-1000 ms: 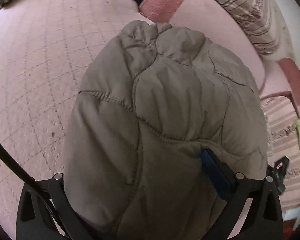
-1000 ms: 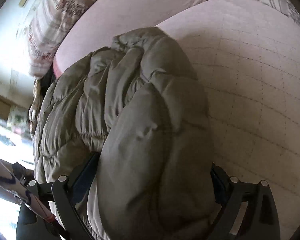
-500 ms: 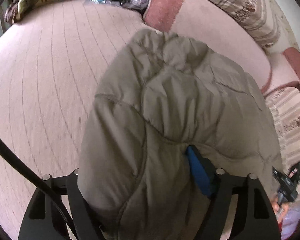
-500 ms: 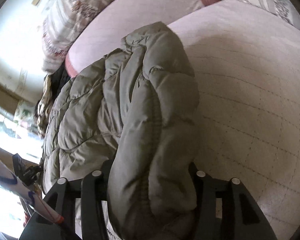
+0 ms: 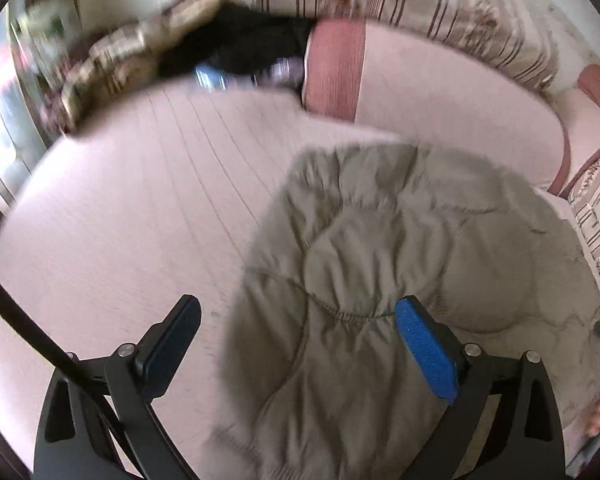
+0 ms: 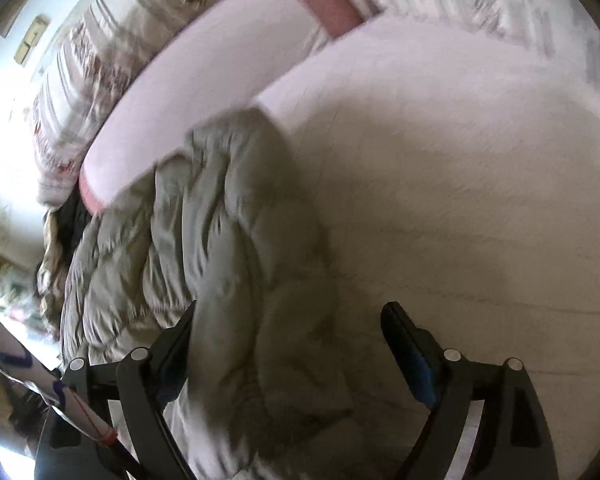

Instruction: Fold large clothes

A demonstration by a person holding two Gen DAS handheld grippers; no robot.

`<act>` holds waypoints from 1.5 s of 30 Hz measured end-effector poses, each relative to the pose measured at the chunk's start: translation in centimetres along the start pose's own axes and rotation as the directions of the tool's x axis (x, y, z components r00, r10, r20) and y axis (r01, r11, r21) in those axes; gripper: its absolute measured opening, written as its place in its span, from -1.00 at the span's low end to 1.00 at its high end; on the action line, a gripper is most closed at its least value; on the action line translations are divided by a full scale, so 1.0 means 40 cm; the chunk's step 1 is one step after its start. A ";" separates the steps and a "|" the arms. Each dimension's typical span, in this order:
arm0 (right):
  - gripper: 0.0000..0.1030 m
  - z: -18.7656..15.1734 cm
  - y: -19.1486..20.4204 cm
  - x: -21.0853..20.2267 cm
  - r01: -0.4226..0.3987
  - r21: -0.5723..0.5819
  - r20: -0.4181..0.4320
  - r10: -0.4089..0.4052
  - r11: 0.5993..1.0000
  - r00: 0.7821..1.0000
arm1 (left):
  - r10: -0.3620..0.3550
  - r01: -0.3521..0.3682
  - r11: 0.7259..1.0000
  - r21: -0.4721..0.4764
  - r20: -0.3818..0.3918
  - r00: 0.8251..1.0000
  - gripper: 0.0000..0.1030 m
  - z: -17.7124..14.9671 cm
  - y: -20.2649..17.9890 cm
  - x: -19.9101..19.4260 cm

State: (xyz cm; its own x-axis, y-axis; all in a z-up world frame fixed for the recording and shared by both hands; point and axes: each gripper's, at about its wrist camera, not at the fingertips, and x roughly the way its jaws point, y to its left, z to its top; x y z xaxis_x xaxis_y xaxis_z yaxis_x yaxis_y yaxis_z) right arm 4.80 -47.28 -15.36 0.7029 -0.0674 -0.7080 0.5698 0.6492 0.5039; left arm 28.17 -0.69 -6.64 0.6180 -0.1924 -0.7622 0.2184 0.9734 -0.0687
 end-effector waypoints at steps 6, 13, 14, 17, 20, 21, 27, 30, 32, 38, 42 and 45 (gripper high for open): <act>0.77 -0.018 0.040 -0.175 0.092 -0.067 0.148 -0.081 0.993 0.986 | 0.163 -0.169 0.986 0.006 0.234 0.959 0.92 -0.058 0.016 -0.251; 0.77 -0.224 0.159 -0.304 0.094 -0.285 0.195 -0.038 0.954 0.980 | 0.098 -0.069 0.994 -0.088 0.390 0.916 0.96 -0.234 0.010 -0.459; 0.77 -0.269 0.177 -0.315 0.094 -0.322 0.196 -0.031 0.942 0.980 | 0.066 -0.031 0.995 -0.097 0.390 0.918 0.96 -0.253 0.005 -0.464; 0.77 -0.407 0.222 -0.338 0.131 -0.421 0.224 -0.037 0.897 0.974 | -0.004 0.043 0.994 -0.105 0.348 0.938 0.97 -0.331 -0.017 -0.481; 0.77 -0.524 0.248 -0.358 0.191 -0.475 0.278 -0.060 0.859 0.959 | 0.007 0.030 0.993 -0.117 0.303 0.953 0.97 -0.410 -0.046 -0.485; 0.77 -0.555 0.252 -0.366 0.210 -0.480 0.300 -0.066 0.852 0.952 | 0.013 0.021 0.993 -0.115 0.283 0.959 0.97 -0.435 -0.058 -0.482; 0.77 -0.634 0.269 -0.404 0.316 -0.523 0.404 -0.096 0.791 0.910 | -0.102 0.120 0.984 -0.131 0.139 0.985 0.96 -0.527 -0.112 -0.454; 0.77 -0.625 0.276 -0.434 0.322 -0.519 0.428 -0.085 0.792 0.900 | -0.088 0.101 0.991 -0.091 0.134 0.987 0.97 -0.545 -0.144 -0.462; 0.78 -0.628 0.275 -0.449 0.317 -0.514 0.430 -0.080 0.797 0.899 | -0.055 0.066 0.995 -0.075 0.145 0.988 0.97 -0.549 -0.158 -0.471; 0.78 -0.637 0.258 -0.448 0.351 -0.505 0.429 -0.124 0.789 0.895 | 0.032 -0.026 0.999 -0.036 0.172 0.985 0.97 -0.556 -0.173 -0.485; 0.78 -0.637 0.258 -0.445 0.346 -0.502 0.412 -0.133 0.792 0.901 | 0.039 -0.035 0.999 -0.026 0.162 0.986 0.97 -0.561 -0.177 -0.481; 0.78 -0.642 0.262 -0.442 0.352 -0.505 0.409 -0.141 0.788 0.901 | 0.043 -0.041 0.999 -0.020 0.146 0.988 0.96 -0.564 -0.180 -0.472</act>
State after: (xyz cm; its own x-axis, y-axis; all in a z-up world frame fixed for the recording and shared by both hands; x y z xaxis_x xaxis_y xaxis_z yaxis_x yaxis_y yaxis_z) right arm -12.59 -19.85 -10.28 0.7277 -0.4623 -0.5067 0.4815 0.8704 -0.1026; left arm -2.12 -1.25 -6.28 0.7306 -0.1663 -0.6623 0.1782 0.9827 -0.0501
